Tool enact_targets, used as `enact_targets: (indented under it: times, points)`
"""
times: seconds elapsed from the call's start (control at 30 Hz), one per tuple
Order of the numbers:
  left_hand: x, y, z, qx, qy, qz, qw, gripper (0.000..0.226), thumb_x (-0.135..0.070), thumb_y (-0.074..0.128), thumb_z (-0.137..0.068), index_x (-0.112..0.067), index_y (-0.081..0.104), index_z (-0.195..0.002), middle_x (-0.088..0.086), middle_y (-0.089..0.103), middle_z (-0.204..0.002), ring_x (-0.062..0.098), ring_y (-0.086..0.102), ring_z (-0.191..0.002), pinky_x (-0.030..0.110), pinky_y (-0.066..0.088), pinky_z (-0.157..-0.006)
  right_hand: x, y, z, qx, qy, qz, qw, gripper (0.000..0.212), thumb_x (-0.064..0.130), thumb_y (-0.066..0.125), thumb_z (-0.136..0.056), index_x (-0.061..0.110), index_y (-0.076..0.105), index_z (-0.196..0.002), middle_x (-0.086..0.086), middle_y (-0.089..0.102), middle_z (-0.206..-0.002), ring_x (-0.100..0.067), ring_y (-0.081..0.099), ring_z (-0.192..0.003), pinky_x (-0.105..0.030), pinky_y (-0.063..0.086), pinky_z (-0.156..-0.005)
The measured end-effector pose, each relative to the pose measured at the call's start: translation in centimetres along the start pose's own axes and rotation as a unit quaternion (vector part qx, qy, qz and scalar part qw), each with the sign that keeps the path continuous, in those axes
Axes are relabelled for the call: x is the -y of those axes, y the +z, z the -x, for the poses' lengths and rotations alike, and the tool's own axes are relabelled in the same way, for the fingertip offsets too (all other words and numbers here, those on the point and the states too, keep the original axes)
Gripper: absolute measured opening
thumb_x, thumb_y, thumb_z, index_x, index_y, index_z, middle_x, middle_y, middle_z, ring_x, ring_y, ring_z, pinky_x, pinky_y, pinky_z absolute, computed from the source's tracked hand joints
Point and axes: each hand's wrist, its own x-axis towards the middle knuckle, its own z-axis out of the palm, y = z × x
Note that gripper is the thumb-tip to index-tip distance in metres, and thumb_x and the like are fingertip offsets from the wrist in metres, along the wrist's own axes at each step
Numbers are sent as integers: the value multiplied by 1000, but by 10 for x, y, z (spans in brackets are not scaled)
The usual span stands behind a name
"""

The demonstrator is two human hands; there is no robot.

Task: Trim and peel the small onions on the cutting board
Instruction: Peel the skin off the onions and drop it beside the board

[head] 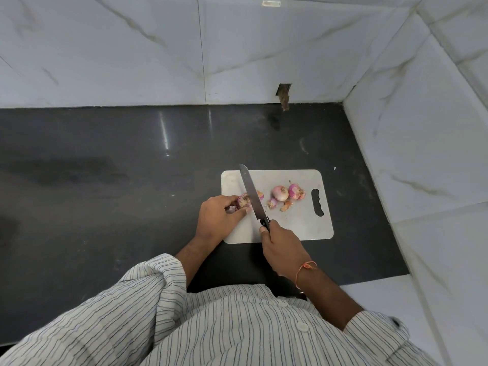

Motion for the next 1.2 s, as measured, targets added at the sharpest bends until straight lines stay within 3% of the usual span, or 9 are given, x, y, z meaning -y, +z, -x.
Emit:
enact_targets:
  times: [0.33,0.47,0.7,0.9,1.0,1.2]
  points:
    - [-2,-4,-1,10,-2,-19,1000,32,-52,81,-88,-30,84,-110,-11,79,-96,7,71,-85,39,61,-80,8,1,-13,0,1,-9,1000,32,44,31,-112,16,46,-105,-11,66,-90,-33,70,-76,-56,61,-75]
    - [-4,-5,1,18,-2,-16,1000,31,-48,85,-85,-31,84,-111,-12,80,-95,4,71,-84,36,60,-80,14,-3,-21,5,-11,8,1000,31,41,31,-113,15,46,-107,-10,66,-90,-26,63,-66,-51,61,-75]
    - [-3,-5,1,21,-9,3,1000,32,-48,87,-83,-32,84,-111,-14,80,-95,1,73,-86,38,63,-82,9,0,-18,-14,-22,-22,999,35,42,33,-113,14,52,-106,-7,65,-92,-27,64,-85,-47,55,-81]
    - [-1,-6,1,32,14,-22,999,40,-52,86,-84,-31,82,-118,-12,80,-104,6,73,-91,38,62,-87,-2,1,-13,-39,-24,-73,996,36,44,37,-112,15,55,-100,-2,63,-85,-21,61,-82,-48,54,-80]
    - [-4,-10,1,40,31,-38,998,42,-58,80,-88,-30,81,-120,-11,79,-107,8,71,-92,33,60,-86,-11,-1,-9,-67,-8,-141,988,34,46,41,-111,20,55,-94,1,63,-80,-20,62,-77,-48,56,-75]
    - [-3,-18,3,60,27,-10,998,38,-53,82,-88,-30,80,-119,-17,75,-106,5,68,-94,26,57,-84,-30,2,-13,-62,51,-140,987,35,50,39,-109,23,54,-92,0,67,-85,-23,67,-80,-51,60,-80]
